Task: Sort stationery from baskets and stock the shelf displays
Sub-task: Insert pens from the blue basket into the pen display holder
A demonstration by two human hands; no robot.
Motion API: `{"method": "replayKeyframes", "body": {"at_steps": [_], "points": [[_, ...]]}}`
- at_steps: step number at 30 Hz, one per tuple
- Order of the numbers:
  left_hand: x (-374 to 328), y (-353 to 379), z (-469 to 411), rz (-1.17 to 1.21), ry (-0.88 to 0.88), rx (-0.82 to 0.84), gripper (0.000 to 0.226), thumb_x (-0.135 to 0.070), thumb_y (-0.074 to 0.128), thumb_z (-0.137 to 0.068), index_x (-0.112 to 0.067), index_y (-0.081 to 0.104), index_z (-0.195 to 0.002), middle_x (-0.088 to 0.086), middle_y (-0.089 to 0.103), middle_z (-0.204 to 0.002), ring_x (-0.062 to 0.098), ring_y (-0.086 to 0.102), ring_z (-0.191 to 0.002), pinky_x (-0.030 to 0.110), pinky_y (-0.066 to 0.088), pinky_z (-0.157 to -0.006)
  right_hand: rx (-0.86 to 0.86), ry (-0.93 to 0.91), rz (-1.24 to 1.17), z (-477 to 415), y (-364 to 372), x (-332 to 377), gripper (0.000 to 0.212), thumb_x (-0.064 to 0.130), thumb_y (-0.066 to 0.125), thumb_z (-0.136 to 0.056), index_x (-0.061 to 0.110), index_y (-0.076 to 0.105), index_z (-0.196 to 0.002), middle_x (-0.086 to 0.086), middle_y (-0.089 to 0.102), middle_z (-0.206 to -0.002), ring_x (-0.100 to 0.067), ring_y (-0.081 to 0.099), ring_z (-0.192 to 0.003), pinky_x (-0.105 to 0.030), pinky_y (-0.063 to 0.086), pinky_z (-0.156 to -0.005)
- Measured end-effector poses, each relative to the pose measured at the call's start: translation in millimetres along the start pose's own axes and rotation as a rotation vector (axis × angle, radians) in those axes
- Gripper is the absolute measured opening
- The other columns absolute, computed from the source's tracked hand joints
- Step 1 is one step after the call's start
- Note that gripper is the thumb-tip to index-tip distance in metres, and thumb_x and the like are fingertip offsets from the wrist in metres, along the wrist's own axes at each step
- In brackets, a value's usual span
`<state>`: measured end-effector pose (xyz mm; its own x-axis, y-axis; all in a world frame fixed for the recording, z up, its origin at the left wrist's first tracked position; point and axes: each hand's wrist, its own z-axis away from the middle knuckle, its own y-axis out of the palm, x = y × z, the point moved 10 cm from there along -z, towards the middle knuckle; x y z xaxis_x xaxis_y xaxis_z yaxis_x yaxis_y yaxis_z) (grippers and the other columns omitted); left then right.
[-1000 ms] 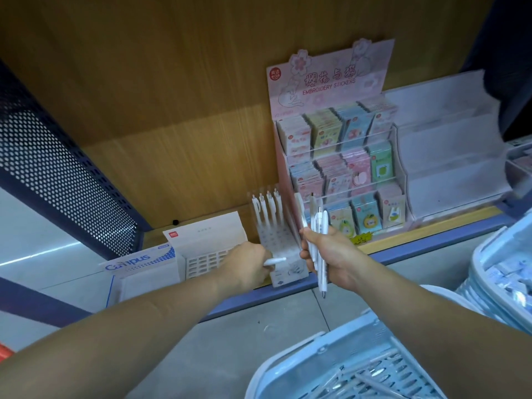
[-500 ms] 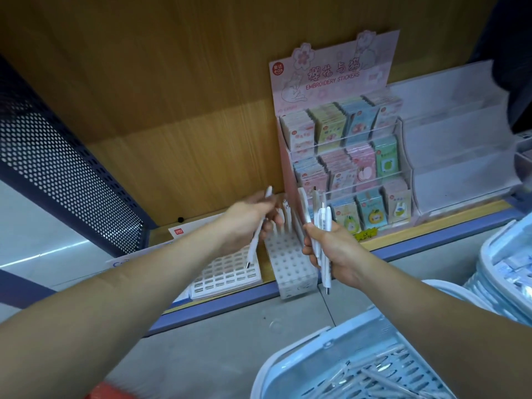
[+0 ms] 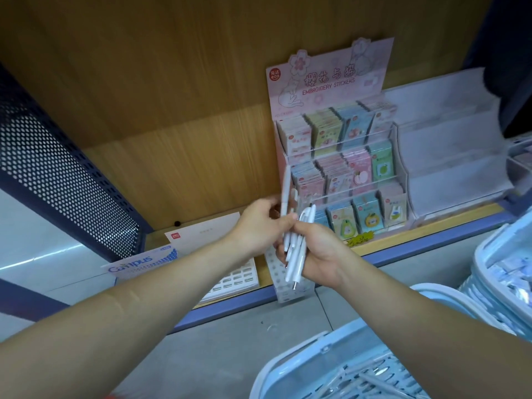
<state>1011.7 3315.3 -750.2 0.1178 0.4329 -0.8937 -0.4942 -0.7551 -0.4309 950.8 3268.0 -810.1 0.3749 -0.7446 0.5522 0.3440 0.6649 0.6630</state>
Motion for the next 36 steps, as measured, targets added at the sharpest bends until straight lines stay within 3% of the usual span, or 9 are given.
{"method": "replayKeyframes", "body": {"at_steps": [3, 6, 8, 11, 14, 17, 22, 30, 36], "points": [[3, 0, 7, 0.005, -0.022, 0.017, 0.015, -0.024, 0.061, -0.095, -0.011, 0.068, -0.094, 0.006, 0.067, -0.064, 0.015, 0.060, -0.048, 0.028, 0.053, -0.055, -0.001, -0.006, -0.016, -1, -2, 2, 0.023, 0.015, 0.046, -0.101, 0.002, 0.059, -0.116, -0.010, 0.062, -0.066, -0.017, 0.061, -0.052, -0.025, 0.048, -0.046], [9, -19, 4, 0.053, -0.051, -0.077, 0.017, -0.029, 0.061, -0.095, -0.015, 0.068, -0.089, 0.004, 0.073, -0.076, 0.021, 0.070, -0.068, 0.040, 0.059, -0.074, -0.061, -0.043, 0.052, 0, -13, 7, 0.016, 0.016, 0.050, -0.101, 0.005, 0.056, -0.110, -0.014, 0.071, -0.080, -0.020, 0.066, -0.059, -0.025, 0.048, -0.047], [6, -33, -4, 0.090, -0.063, -0.075, 0.014, -0.025, 0.061, -0.095, -0.013, 0.066, -0.091, 0.005, 0.069, -0.074, 0.021, 0.066, -0.063, 0.042, 0.059, -0.070, -0.122, -0.089, 0.111, 0, -25, 14, 0.011, 0.015, 0.050, -0.101, 0.006, 0.052, -0.107, -0.016, 0.073, -0.089, -0.021, 0.064, -0.059, -0.025, 0.046, -0.048], [-6, -61, -16, -0.359, -0.040, -0.016, 0.018, -0.034, 0.058, -0.096, -0.021, 0.067, -0.088, -0.005, 0.054, -0.064, 0.012, 0.048, -0.052, 0.026, 0.040, -0.051, -0.195, -0.128, 0.175, 0, -44, 21, 0.014, 0.015, 0.051, -0.101, 0.005, 0.053, -0.110, -0.014, 0.070, -0.082, -0.019, 0.058, -0.056, -0.027, 0.045, -0.050], [12, -64, -18, -0.917, -0.085, 0.238, 0.029, -0.034, 0.038, -0.104, -0.018, 0.062, -0.100, -0.003, 0.058, -0.088, 0.016, 0.053, -0.079, 0.033, 0.040, -0.071, -0.239, -0.132, 0.231, 1, -59, 20, 0.015, 0.015, 0.053, -0.100, 0.003, 0.055, -0.108, -0.011, 0.064, -0.074, -0.018, 0.054, -0.056, -0.026, 0.045, -0.048], [33, -58, -16, -1.125, -0.106, 0.376, 0.025, -0.018, 0.038, -0.103, -0.020, 0.062, -0.110, 0.002, 0.058, -0.106, 0.022, 0.056, -0.096, 0.038, 0.046, -0.084, -0.261, -0.130, 0.292, 0, -66, 18, 0.011, 0.015, 0.053, -0.100, 0.004, 0.056, -0.099, -0.010, 0.060, -0.072, -0.018, 0.052, -0.056, -0.025, 0.043, -0.048], [14, -61, -28, -1.071, -0.003, 0.112, 0.018, -0.026, 0.061, -0.093, -0.021, 0.068, -0.109, 0.001, 0.064, -0.104, 0.021, 0.061, -0.093, 0.029, 0.047, -0.075, -0.274, -0.105, 0.302, -4, -69, 11, 0.011, 0.015, 0.055, -0.099, 0.004, 0.057, -0.104, -0.009, 0.057, -0.074, -0.018, 0.053, -0.056, -0.026, 0.042, -0.048], [29, -32, -38, -1.126, 0.032, 0.215, 0.030, -0.002, 0.036, -0.096, -0.008, 0.063, -0.106, 0.006, 0.046, -0.104, 0.026, 0.052, -0.099, 0.032, 0.045, -0.083, -0.284, -0.101, 0.297, -7, -79, 11, 0.016, 0.015, 0.056, -0.098, 0.002, 0.057, -0.108, -0.010, 0.056, -0.075, -0.018, 0.053, -0.056, -0.025, 0.044, -0.047], [26, -34, -46, -1.077, 0.066, 0.075, 0.024, -0.011, 0.053, -0.095, -0.017, 0.061, -0.117, 0.005, 0.060, -0.115, 0.022, 0.057, -0.101, 0.034, 0.051, -0.084, -0.280, -0.067, 0.199, -11, -87, 7, 0.020, 0.014, 0.060, -0.095, 0.001, 0.059, -0.110, -0.012, 0.057, -0.077, -0.020, 0.063, -0.057, -0.026, 0.050, -0.048]]}}
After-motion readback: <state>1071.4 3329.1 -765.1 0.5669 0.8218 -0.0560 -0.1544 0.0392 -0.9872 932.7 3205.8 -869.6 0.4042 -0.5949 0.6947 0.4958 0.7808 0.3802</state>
